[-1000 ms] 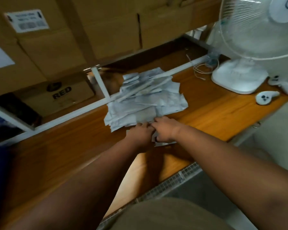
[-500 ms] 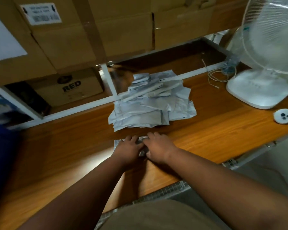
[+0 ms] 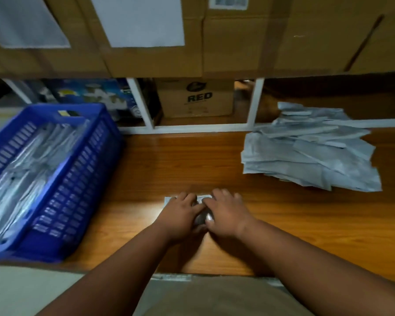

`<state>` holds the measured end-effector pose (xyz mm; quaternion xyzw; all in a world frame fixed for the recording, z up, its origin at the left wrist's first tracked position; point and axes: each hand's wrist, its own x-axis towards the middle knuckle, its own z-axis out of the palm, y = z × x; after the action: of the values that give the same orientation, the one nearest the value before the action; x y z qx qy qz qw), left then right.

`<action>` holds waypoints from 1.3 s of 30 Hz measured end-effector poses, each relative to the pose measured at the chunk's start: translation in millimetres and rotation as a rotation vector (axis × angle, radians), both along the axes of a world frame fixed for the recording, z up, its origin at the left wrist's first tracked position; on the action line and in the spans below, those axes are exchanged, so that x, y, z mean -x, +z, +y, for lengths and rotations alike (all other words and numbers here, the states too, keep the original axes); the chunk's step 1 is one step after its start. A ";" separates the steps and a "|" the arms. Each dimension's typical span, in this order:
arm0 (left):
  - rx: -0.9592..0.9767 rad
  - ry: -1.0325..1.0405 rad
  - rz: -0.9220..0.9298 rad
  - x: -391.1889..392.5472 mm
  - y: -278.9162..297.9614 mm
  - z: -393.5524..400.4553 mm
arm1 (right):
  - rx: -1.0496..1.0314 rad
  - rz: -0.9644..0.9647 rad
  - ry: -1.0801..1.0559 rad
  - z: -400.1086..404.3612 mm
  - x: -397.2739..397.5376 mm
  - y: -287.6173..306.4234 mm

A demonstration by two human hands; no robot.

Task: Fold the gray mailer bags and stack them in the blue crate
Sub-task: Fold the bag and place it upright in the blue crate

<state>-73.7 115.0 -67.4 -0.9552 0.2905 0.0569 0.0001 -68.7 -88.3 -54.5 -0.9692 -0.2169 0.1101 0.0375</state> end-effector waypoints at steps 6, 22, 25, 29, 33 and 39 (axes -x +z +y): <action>0.098 0.219 -0.108 19.4 -22.2 57.2 | -0.066 -0.167 -0.034 49.1 3.2 -17.1; 0.098 0.173 0.008 23.3 -52.4 54.3 | -0.033 -0.202 0.043 78.6 8.6 -58.7; 0.101 0.176 0.019 22.6 -50.4 53.3 | -0.008 -0.156 0.040 79.1 5.8 -56.4; 0.158 0.167 0.003 22.1 -50.4 53.5 | -0.002 -0.145 0.048 80.0 2.9 -58.4; 0.175 0.156 -0.012 20.3 -58.5 55.5 | -0.020 -0.123 0.039 79.9 2.2 -56.9; 0.075 0.165 0.027 18.9 -57.2 55.8 | 0.009 -0.049 0.058 76.6 -0.9 -52.1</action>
<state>-92.6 170.8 -124.6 -0.9744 0.2125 0.0587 -0.0440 -67.8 -11.7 -106.6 -0.9651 -0.2453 0.0884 0.0249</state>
